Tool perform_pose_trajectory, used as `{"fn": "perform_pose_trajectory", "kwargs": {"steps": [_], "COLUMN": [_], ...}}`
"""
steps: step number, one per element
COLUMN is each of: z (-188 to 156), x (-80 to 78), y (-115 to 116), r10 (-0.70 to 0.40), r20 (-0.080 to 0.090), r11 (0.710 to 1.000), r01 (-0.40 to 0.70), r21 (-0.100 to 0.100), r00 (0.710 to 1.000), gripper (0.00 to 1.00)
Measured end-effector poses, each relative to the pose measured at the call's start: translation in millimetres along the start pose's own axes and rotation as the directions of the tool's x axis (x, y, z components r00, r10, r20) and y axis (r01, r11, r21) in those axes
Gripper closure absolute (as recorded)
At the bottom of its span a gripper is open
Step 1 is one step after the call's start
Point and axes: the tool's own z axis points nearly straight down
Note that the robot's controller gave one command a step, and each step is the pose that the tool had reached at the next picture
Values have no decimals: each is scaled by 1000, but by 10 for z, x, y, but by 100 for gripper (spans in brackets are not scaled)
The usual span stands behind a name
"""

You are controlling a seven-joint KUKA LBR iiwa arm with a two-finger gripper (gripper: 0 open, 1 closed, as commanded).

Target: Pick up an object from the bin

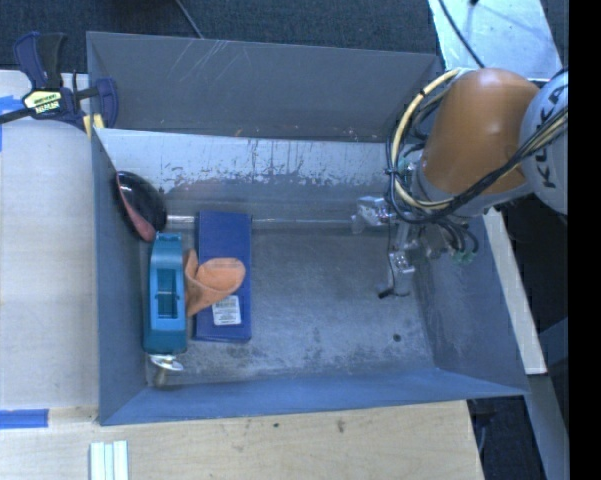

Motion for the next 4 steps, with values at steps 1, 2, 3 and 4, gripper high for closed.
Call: {"fn": "perform_pose_trajectory", "kwargs": {"steps": [1, 2, 3, 4], "z": [-72, -1, 147, 278], "x": [-4, -9, -226, -435], "y": [519, 816, 1163, 1717], "r10": [7, 22, -39, -60], "r20": [7, 5, 7, 6], "r11": [1000, 1000, 999, 998], "r01": [-7, -22, 39, 60], "r21": [2, 0, 2, 2], "r00": [1000, 1000, 999, 998], "gripper": [0, 0, 0, 0]}}
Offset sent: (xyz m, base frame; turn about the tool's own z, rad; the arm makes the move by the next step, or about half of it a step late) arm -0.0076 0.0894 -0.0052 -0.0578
